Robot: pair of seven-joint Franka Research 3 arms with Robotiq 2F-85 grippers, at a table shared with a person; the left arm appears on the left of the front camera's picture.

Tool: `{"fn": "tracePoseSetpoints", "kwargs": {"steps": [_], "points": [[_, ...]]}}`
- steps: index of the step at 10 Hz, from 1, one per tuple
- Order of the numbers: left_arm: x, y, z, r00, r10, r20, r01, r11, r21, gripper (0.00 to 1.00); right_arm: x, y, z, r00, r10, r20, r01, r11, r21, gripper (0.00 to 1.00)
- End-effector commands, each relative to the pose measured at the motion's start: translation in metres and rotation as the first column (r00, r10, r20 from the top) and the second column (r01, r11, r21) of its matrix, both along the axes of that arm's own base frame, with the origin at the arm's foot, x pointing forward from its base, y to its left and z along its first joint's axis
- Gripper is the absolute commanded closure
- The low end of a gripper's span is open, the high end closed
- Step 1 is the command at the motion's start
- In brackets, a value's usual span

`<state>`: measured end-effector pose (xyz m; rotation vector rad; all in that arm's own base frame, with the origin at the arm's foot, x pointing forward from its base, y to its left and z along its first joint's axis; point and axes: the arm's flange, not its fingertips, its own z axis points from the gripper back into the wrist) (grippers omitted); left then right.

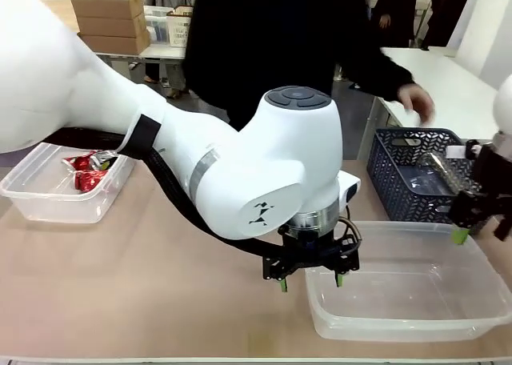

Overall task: Sort the waste into each basket.
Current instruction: Pick up the Organizing box on the right side of the table and lift it.

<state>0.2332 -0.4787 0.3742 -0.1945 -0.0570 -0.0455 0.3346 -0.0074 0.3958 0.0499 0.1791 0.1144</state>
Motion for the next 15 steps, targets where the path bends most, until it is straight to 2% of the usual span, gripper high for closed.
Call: {"fn": "tracePoseSetpoints", "kwargs": {"steps": [1,4,5,6,7,8,9,10,11,12,15], "points": [[0.008,-0.010,-0.005,0.998,0.045,0.039,-0.046,0.999,0.024,0.00,-0.050,0.010,-0.044,1.000,0.012,-0.006,-0.012,0.999,0.033,0.00],[0.014,-0.009,-0.011,1.000,0.021,0.021,-0.021,1.000,0.016,0.00,-0.057,0.011,-0.048,1.000,-0.020,-0.021,0.020,1.000,0.001,0.00],[0.012,-0.010,-0.013,0.999,0.004,0.043,-0.005,1.000,0.013,0.32,-0.057,0.012,-0.051,1.000,-0.017,-0.016,0.017,1.000,0.008,0.18],[0.012,-0.010,-0.012,0.999,0.001,0.032,-0.002,1.000,0.021,0.57,-0.058,0.013,-0.051,0.999,-0.014,-0.036,0.014,1.000,0.011,0.57],[0.012,-0.009,-0.011,0.999,-0.002,0.040,0.001,1.000,0.010,0.89,-0.059,0.015,-0.051,0.999,-0.004,-0.032,0.005,1.000,0.012,0.75],[0.011,-0.008,-0.009,0.999,0.002,0.046,-0.002,1.000,0.000,1.00,-0.058,0.016,-0.055,0.999,0.003,-0.037,-0.002,1.000,0.029,1.00],[0.010,-0.006,-0.008,0.999,0.005,0.050,-0.004,1.000,-0.007,1.00,-0.056,0.019,-0.064,0.998,0.005,-0.062,-0.002,0.999,0.037,1.00],[0.009,-0.005,-0.007,0.998,0.008,0.054,-0.008,1.000,-0.007,1.00,-0.054,0.020,-0.075,0.996,0.012,-0.092,-0.008,0.999,0.045,0.85],[0.008,-0.003,-0.007,0.998,0.015,0.058,-0.015,1.000,-0.011,0.95,-0.054,0.020,-0.082,0.992,0.010,-0.124,-0.006,0.999,0.037,0.94],[0.008,-0.001,-0.007,0.998,0.017,0.057,-0.016,1.000,-0.014,1.00,-0.056,0.019,-0.084,0.992,0.005,-0.130,0.000,0.999,0.039,1.00],[0.007,0.000,-0.006,0.998,0.012,0.057,-0.012,1.000,-0.012,1.00,-0.061,0.014,-0.077,0.993,-0.030,-0.111,0.034,0.999,0.032,1.00]]}}
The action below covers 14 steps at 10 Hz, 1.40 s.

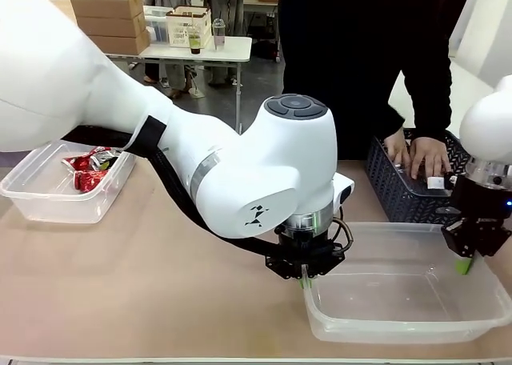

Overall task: Sort the waste into each basket.
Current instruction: Pick up the Organizing box on the right side of the table and lift it.

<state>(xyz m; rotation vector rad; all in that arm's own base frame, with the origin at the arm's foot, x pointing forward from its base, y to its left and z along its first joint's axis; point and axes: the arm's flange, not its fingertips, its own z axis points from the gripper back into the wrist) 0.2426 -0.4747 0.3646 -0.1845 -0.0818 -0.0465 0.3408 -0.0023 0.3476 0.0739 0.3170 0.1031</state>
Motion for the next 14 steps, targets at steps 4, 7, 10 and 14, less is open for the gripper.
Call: {"fn": "tracePoseSetpoints", "kwargs": {"steps": [4,7,10,14], "points": [[-0.004,0.011,0.023,0.999,-0.009,0.031,0.010,1.000,-0.029,1.00,-0.072,0.010,0.001,0.995,-0.091,0.026,0.091,0.996,0.007,1.00],[-0.016,0.062,0.090,0.997,-0.080,-0.005,0.079,0.996,-0.045,1.00,-0.065,0.029,0.074,0.994,-0.107,-0.031,0.104,0.991,-0.081,1.00],[-0.029,0.151,0.156,0.997,0.035,0.068,-0.027,0.994,-0.109,1.00,-0.034,0.058,0.156,0.991,-0.129,0.038,0.131,0.990,-0.053,1.00],[-0.006,0.246,0.175,0.978,0.149,0.148,-0.131,0.984,-0.124,1.00,0.046,0.140,0.214,0.994,-0.087,0.059,0.095,0.983,-0.158,1.00]]}}
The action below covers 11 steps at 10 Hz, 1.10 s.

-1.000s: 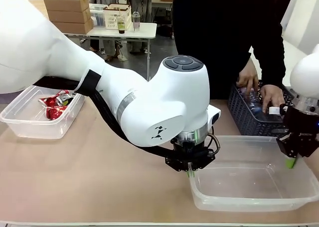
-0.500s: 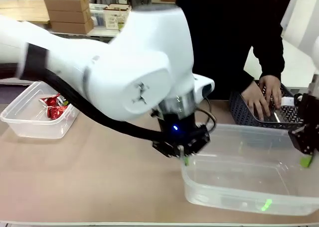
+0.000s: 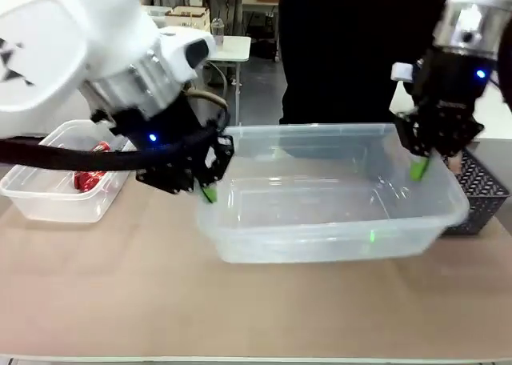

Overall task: Sort the waste into each basket.
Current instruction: Pick up the Organizing box on the right side of the table and lift it.

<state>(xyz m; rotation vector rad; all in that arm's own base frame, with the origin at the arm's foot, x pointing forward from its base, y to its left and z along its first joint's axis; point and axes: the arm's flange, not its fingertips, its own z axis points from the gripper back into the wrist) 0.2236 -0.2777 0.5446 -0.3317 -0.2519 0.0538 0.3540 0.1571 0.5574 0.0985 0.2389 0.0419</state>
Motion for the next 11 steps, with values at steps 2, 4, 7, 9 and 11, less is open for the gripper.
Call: {"fn": "tracePoseSetpoints", "kwargs": {"steps": [2,4,7,9,11], "points": [[0.050,0.084,-0.005,0.997,0.070,-0.024,-0.069,0.997,0.027,1.00,0.054,0.021,0.002,0.999,0.022,-0.028,-0.028,0.978,-0.207,1.00],[0.096,0.099,-0.005,0.996,-0.011,-0.086,0.018,0.997,0.076,1.00,0.054,0.037,-0.009,0.999,0.031,-0.026,-0.036,0.979,-0.202,1.00],[0.121,0.094,0.004,0.978,-0.157,-0.140,0.170,0.982,0.086,1.00,0.048,0.036,-0.031,0.999,-0.037,0.029,0.041,0.986,-0.159,1.00],[0.114,0.067,-0.012,0.980,-0.140,-0.141,0.145,0.989,0.024,1.00,0.051,0.076,-0.018,1.000,0.004,-0.015,-0.005,0.997,-0.077,1.00],[0.114,0.067,-0.012,0.980,-0.140,-0.141,0.145,0.989,0.024,1.00,0.051,0.076,-0.018,1.000,0.004,-0.015,-0.005,0.997,-0.077,1.00]]}}
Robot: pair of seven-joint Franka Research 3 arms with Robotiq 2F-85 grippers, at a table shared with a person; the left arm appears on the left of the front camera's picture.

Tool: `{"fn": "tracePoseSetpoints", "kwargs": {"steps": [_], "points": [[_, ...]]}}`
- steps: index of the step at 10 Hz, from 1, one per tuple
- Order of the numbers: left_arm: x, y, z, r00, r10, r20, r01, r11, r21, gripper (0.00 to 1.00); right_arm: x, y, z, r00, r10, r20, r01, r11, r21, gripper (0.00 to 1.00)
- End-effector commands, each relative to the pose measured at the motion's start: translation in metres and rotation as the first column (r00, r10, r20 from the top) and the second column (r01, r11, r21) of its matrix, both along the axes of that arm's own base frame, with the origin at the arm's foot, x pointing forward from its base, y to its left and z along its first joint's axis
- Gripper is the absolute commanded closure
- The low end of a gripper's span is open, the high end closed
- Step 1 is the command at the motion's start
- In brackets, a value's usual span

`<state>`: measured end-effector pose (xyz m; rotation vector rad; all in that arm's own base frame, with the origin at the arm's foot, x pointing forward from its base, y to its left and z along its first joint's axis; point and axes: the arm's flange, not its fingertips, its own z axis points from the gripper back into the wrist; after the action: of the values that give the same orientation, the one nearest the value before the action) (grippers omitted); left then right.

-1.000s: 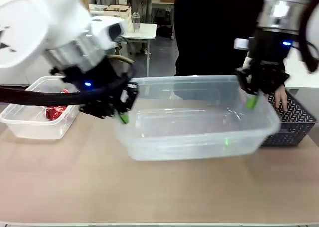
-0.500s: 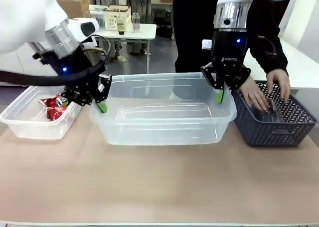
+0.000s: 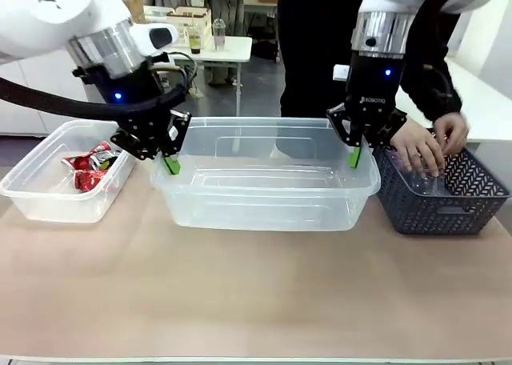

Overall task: Sort the waste into each basket.
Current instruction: Pick up the Organizing box on the right side of the table and lift it, then offer the picked Organizing box to the human.

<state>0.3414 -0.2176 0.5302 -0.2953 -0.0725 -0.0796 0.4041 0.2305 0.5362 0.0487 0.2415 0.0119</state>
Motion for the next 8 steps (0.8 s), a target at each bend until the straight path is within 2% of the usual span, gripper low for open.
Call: {"fn": "tracePoseSetpoints", "kwargs": {"steps": [1,8], "points": [[-0.0037,0.0068,0.0028,1.000,0.013,0.015,-0.013,1.000,-0.016,1.00,0.0015,0.0022,0.0035,1.000,0.028,-0.013,-0.028,0.999,-0.024,1.00],[-0.0037,0.0068,0.0028,1.000,0.013,0.015,-0.013,1.000,-0.016,1.00,0.0015,0.0022,0.0035,1.000,0.028,-0.013,-0.028,0.999,-0.024,1.00]]}}
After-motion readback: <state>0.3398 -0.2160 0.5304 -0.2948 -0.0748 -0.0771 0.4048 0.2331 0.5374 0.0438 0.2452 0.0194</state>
